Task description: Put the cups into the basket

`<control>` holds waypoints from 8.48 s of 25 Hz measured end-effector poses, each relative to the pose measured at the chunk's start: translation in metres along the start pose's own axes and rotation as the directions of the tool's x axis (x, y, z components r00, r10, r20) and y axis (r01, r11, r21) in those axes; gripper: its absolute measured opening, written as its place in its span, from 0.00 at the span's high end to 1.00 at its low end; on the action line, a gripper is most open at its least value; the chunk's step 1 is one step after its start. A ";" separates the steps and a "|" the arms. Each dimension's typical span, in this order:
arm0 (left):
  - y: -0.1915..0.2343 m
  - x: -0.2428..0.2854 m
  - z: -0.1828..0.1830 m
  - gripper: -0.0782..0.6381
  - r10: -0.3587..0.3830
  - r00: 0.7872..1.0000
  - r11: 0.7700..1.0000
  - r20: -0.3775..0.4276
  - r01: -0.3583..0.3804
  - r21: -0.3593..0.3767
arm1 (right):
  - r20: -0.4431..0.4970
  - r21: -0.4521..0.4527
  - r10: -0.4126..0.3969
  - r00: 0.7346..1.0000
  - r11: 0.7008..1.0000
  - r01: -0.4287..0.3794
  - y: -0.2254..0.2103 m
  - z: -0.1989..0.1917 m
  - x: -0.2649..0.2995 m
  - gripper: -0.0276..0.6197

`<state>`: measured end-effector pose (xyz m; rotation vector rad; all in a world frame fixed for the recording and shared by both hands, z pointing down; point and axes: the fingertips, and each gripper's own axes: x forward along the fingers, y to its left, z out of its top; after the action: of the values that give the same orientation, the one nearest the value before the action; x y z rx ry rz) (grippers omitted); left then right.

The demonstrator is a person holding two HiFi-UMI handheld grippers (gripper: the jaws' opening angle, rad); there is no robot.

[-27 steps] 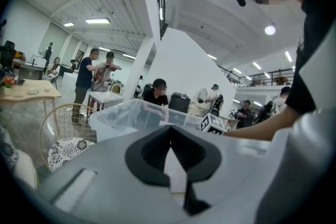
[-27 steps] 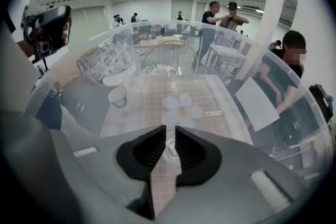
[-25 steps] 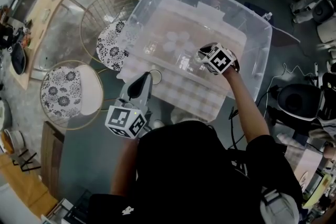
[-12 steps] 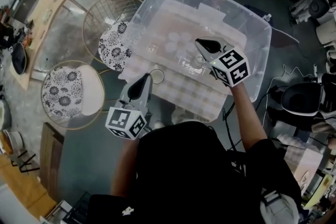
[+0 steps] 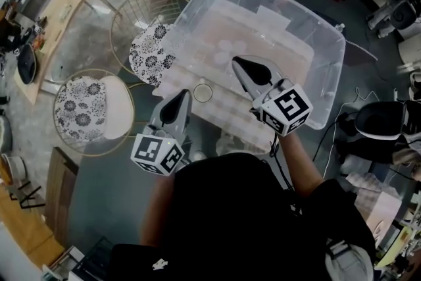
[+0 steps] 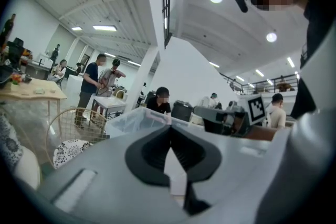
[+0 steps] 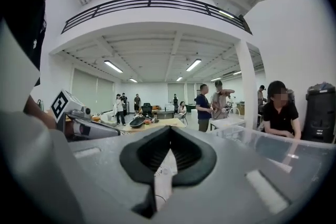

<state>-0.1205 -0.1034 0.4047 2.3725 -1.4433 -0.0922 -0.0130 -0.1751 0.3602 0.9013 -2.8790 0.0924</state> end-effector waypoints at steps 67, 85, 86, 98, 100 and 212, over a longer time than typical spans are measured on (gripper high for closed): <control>0.049 -0.096 -0.035 0.88 0.323 0.946 0.946 0.005 -0.323 -0.016 | -0.933 -0.195 0.063 0.353 0.738 -0.647 0.109 -0.381 0.094 0.83; 0.052 -0.099 -0.037 0.88 0.339 0.941 0.940 0.005 -0.339 -0.031 | -0.939 -0.234 0.027 0.343 0.681 -0.694 0.111 -0.383 0.086 0.89; 0.052 -0.099 -0.036 0.88 0.338 0.941 0.941 0.005 -0.338 -0.029 | -0.938 -0.232 0.032 0.346 0.682 -0.693 0.112 -0.382 0.085 0.89; 0.053 -0.093 -0.029 0.88 0.304 0.953 0.953 0.012 -0.304 -0.015 | -0.891 -0.223 0.114 0.439 0.733 -0.642 0.123 -0.338 0.085 0.89; 0.052 -0.090 -0.027 0.88 0.292 0.956 0.956 0.013 -0.292 -0.011 | -0.872 -0.225 0.139 0.469 0.738 -0.636 0.130 -0.323 0.084 0.89; -0.017 0.084 -0.024 0.88 -0.035 0.992 0.998 -0.118 0.041 0.052 | -0.904 0.010 -0.113 0.412 0.959 0.284 -0.224 -0.357 -0.096 0.82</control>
<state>-0.0598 -0.1631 0.4326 2.4054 -1.3627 0.0768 0.2288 -0.2710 0.7058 0.8359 -1.7290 0.6022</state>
